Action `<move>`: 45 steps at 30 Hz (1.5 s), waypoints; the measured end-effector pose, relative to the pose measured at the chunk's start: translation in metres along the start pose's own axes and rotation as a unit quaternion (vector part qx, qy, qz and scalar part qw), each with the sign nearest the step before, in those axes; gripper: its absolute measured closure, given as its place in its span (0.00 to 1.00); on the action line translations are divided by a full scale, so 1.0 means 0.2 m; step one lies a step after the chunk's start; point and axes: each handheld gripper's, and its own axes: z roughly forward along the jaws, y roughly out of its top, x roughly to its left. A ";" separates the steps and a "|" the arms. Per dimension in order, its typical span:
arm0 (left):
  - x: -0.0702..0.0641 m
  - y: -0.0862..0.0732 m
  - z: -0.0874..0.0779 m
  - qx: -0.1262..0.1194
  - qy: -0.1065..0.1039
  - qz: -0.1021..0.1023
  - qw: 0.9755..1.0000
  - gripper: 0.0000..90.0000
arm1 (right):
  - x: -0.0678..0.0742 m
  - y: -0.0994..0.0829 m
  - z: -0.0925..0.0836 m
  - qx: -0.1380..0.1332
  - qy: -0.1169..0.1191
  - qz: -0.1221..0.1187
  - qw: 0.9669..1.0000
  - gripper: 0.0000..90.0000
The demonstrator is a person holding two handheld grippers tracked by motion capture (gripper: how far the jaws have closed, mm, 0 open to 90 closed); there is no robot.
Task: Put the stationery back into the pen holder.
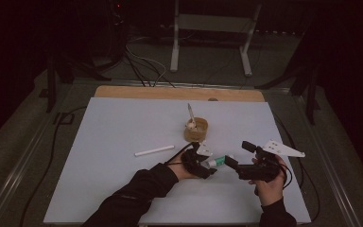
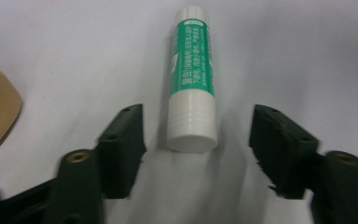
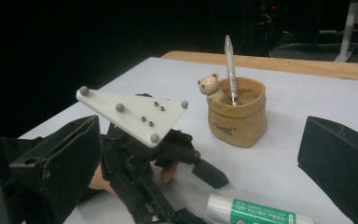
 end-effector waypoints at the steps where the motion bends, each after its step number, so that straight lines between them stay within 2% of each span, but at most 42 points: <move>1: 0.00 0.00 0.01 0.002 0.003 0.002 1.000 0.48 | 0.00 0.00 0.00 -0.001 0.001 0.001 1.000 0.00; 6: -0.02 0.01 0.03 -0.001 0.002 0.021 1.000 0.58 | 0.00 0.00 0.00 -0.002 0.001 0.002 1.000 0.00; 9: -0.02 0.01 0.05 0.002 0.008 0.026 1.000 0.65 | 0.00 0.00 0.00 -0.001 0.001 0.000 1.000 0.00; 11: -0.01 0.01 0.05 0.001 0.005 0.025 1.000 0.69 | 0.00 0.00 0.00 -0.001 0.002 0.000 1.000 0.00; 14: -0.01 0.02 0.05 0.002 0.008 0.034 0.999 0.73 | 0.00 0.00 0.00 -0.001 0.002 -0.001 1.000 0.00; 17: -0.01 0.02 0.04 0.005 0.005 0.037 0.999 0.74 | 0.00 0.00 0.00 -0.001 0.002 0.001 1.000 0.00; 20: 0.00 0.02 0.02 0.006 -0.009 0.027 1.000 0.74 | 0.00 0.00 0.00 -0.001 0.003 0.001 1.000 0.00; 23: 0.00 0.02 -0.01 0.005 -0.014 0.025 1.000 0.74 | 0.00 0.00 0.00 0.000 0.003 0.000 1.000 0.00; 28: 0.01 0.02 -0.07 0.005 -0.010 0.028 1.000 0.74 | 0.00 0.00 0.00 0.003 0.004 0.001 1.000 0.00; 36: 0.02 0.01 -0.16 0.008 -0.012 0.021 1.000 0.74 | 0.00 -0.01 0.01 0.001 0.005 0.002 1.000 0.00; 40: 0.02 0.00 -0.21 0.017 -0.017 0.027 0.999 0.74 | 0.01 -0.01 0.02 0.002 0.002 -0.009 1.000 0.00; 45: 0.01 -0.03 -0.27 0.023 -0.021 0.027 0.999 0.74 | 0.04 -0.03 0.04 -0.003 0.001 -0.048 0.999 0.00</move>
